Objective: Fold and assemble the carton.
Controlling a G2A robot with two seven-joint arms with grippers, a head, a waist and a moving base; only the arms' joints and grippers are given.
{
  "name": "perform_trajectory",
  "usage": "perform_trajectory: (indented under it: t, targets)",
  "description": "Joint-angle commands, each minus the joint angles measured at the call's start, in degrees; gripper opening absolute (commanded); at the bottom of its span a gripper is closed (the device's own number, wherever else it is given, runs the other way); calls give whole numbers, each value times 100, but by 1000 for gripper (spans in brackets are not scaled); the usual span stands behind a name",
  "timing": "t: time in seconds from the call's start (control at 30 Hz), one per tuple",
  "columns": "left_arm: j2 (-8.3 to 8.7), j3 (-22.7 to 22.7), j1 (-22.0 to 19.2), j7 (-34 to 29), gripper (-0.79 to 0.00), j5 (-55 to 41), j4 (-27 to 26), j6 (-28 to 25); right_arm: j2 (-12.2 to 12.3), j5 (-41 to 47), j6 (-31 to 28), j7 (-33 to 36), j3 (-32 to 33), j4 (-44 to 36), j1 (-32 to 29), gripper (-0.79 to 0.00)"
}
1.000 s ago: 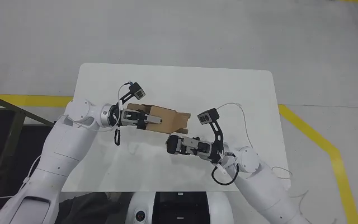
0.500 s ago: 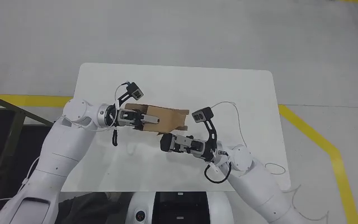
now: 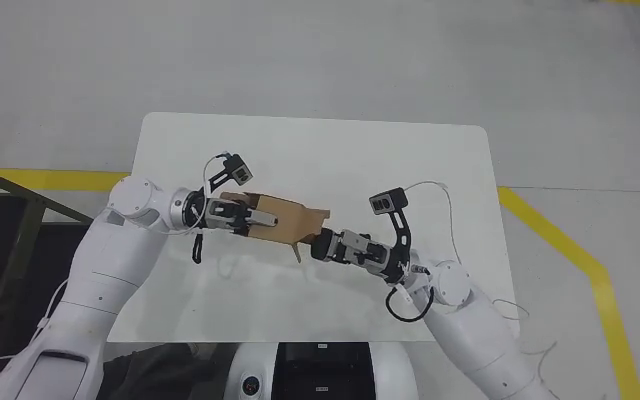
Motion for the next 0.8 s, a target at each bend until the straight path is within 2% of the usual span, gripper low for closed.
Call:
perform_trajectory:
  t: [0.0,0.43,0.77]
  targets:
    - [4,28,-11,2,-785,-10,13,13,-19,26,46,11,-61,80,80,0]
    - [13,214,-75,2,-785,-42,29,98,-138,20,148,60,-438,378,432,0]
    - [75,510,-154,2,-785,-109,-25,159,-143,6,155,-239,-181,484,570,0]
